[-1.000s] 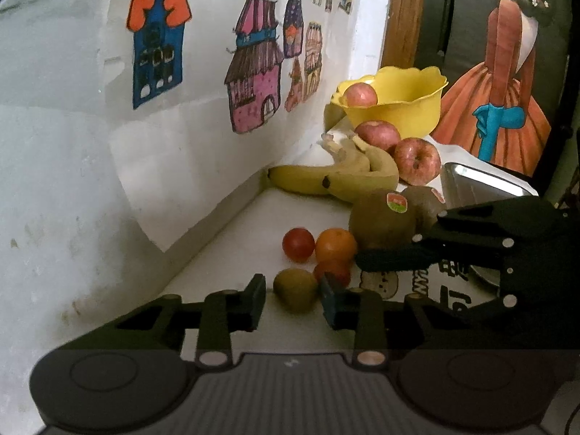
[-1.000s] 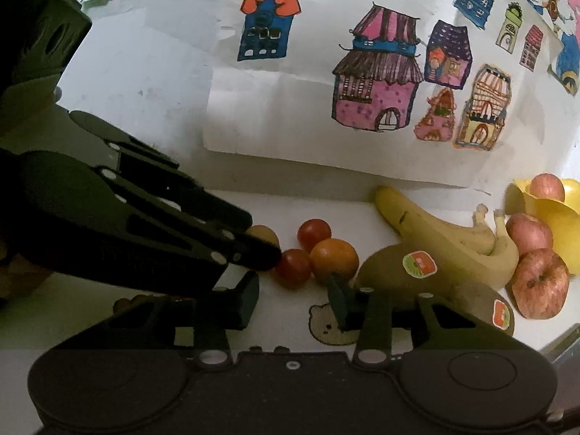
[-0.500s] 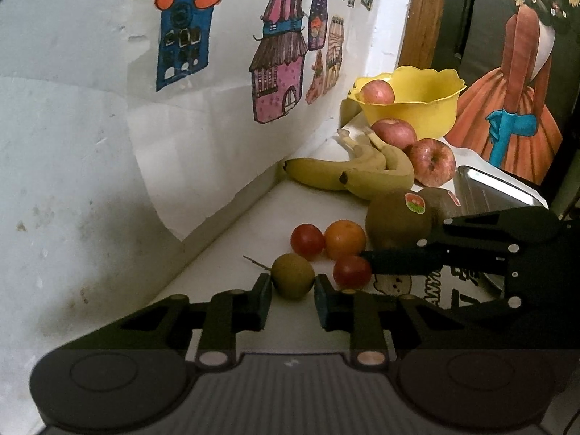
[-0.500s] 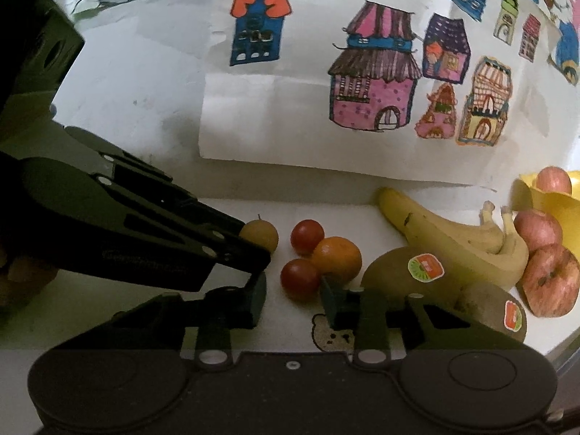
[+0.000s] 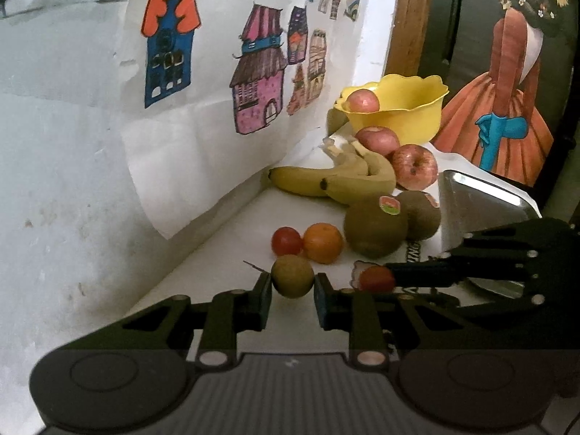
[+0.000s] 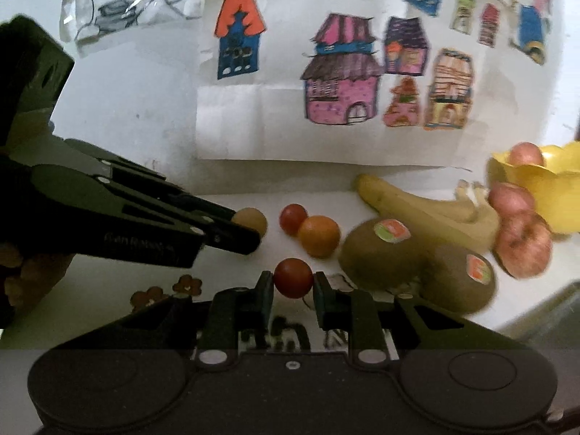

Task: Organize fruits
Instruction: 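Grasp the small yellow-green fruit with the left gripper while the right gripper grasps a red cherry tomato, then carry both fruits over the metal tray and open both grippers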

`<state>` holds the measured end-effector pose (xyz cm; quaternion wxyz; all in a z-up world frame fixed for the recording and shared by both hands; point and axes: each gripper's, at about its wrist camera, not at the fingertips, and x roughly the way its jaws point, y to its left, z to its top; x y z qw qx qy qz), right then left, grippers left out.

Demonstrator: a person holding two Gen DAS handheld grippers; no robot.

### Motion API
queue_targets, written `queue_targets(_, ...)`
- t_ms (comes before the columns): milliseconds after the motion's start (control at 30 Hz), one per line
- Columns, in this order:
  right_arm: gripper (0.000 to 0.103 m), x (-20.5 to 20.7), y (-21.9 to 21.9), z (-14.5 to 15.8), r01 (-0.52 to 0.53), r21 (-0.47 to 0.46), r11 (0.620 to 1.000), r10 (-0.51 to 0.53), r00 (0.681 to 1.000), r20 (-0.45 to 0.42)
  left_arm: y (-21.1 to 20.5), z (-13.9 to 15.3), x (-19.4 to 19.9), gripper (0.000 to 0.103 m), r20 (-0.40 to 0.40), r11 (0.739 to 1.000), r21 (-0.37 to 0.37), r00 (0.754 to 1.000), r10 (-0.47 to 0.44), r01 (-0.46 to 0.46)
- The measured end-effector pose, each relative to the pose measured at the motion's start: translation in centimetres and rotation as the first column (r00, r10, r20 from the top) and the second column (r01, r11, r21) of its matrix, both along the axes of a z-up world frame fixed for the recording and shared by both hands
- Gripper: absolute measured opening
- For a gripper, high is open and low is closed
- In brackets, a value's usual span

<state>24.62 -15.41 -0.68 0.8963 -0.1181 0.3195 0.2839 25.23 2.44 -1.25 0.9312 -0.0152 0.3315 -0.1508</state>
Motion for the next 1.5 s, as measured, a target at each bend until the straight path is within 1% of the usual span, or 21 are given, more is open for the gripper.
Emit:
queue_targets(167, 0.025, -2.3, -2.9, 1.6, 0.078, 0.027, 0.997, -0.079, 0.997, 0.021, -1.1, 0.9, -1.8, 0.027, 0.011, 0.999, -0.027, 1.0, -0.023, 0.024)
queue_targets(367, 0.025, -4.7, -7.5, 2.9, 0.206, 0.054, 0.977, -0.208, 0.977, 0.049, -3.5, 2.0, -3.5, 0.027, 0.033, 0.995, -0.064, 0.997, -0.074, 0.076)
queue_targets(533, 0.025, -6.0, -10.9, 2.6, 0.313, 0.056, 0.948, -0.315, 0.948, 0.045, -6.6, 2.6, -3.9, 0.027, 0.046, 0.988, -0.083, 0.991, -0.127, 0.131)
queue_targets(700, 0.025, -6.7, -13.9, 1.6, 0.387, 0.059, 0.92, -0.389, 0.921, 0.032, -10.8, 2.7, -3.1, 0.027, 0.055, 0.974, -0.091, 0.978, -0.204, 0.208)
queue_targets(833, 0.025, -6.5, -15.6, 1.0, 0.418, 0.053, 0.907, -0.42, 0.907, 0.03, -13.5, 2.2, -2.2, 0.027, 0.043, 0.964, -0.096, 0.968, -0.247, 0.25)
queue_targets(900, 0.025, -6.1, -16.7, 0.8, 0.428, 0.075, 0.901, -0.429, 0.903, -0.003, -14.8, 1.7, -1.7, 0.027, 0.034, 0.96, -0.085, 0.963, -0.266, 0.268)
queue_targets(1000, 0.025, -5.2, -17.6, 0.9, 0.425, 0.107, 0.899, -0.424, 0.905, -0.037, -16.2, 0.9, -1.2, 0.027, 0.018, 0.955, -0.069, 0.957, -0.289, 0.289)
queue_targets(1067, 0.026, -4.9, -17.7, 1.1, 0.417, 0.106, 0.902, -0.418, 0.908, -0.02, -16.8, 0.4, -1.0, 0.027, 0.007, 0.953, -0.067, 0.955, -0.296, 0.296)
queue_targets(1100, 0.026, -4.6, -17.7, 1.2, 0.415, 0.092, 0.905, -0.417, 0.909, -0.006, -17.0, 0.3, -1.0, 0.027, 0.003, 0.953, -0.066, 0.955, -0.297, 0.297)
queue_targets(1167, 0.026, -4.0, -17.7, 1.1, 0.415, 0.079, 0.906, -0.416, 0.909, -0.005, -17.1, -0.1, -0.8, 0.027, -0.005, 0.954, -0.064, 0.955, -0.295, 0.294)
queue_targets(1400, 0.029, -2.7, -17.9, 0.8, 0.414, 0.084, 0.906, -0.414, 0.91, -0.019, -16.9, -0.6, -0.5, 0.028, -0.026, 0.957, -0.056, 0.958, -0.285, 0.283)
queue_targets(1500, 0.038, -3.0, -18.0, 1.0, 0.426, 0.095, 0.9, -0.427, 0.904, -0.014, -17.1, -0.7, -0.4, 0.028, -0.033, 0.958, -0.052, 0.958, -0.284, 0.282)
